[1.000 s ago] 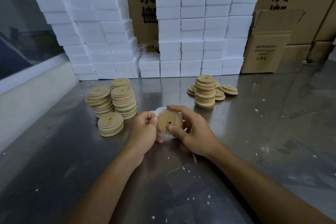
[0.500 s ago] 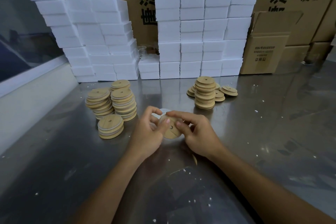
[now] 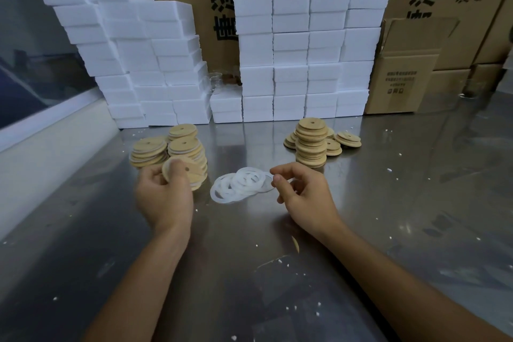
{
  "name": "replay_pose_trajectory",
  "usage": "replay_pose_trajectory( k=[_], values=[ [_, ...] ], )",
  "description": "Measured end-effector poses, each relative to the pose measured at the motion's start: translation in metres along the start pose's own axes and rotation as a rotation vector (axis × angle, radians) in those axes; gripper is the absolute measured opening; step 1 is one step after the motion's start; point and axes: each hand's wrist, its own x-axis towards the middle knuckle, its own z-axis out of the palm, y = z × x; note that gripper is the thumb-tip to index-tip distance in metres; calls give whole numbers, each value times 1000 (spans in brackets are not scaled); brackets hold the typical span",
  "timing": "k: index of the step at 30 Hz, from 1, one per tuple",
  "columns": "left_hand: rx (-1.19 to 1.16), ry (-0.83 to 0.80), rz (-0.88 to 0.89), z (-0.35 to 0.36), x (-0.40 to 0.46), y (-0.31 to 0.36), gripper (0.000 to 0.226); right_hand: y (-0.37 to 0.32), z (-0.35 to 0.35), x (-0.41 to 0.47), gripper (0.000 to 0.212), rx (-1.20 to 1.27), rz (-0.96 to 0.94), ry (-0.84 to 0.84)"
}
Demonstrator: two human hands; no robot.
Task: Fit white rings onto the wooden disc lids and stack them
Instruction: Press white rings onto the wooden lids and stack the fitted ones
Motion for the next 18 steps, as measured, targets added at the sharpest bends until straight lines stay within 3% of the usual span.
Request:
replay_pose_trajectory(
  k=[3,11,18],
  values=[
    [94,50,69,-9,13,-9,13,-1,0,0,25,-14,-4,4],
    [319,192,99,-21,29,-25,34,0,-1,0,14,-39,25,-7],
    [453,151,84,-23,30,-23,36,1,-1,0,13,-55,33,-5]
  ],
)
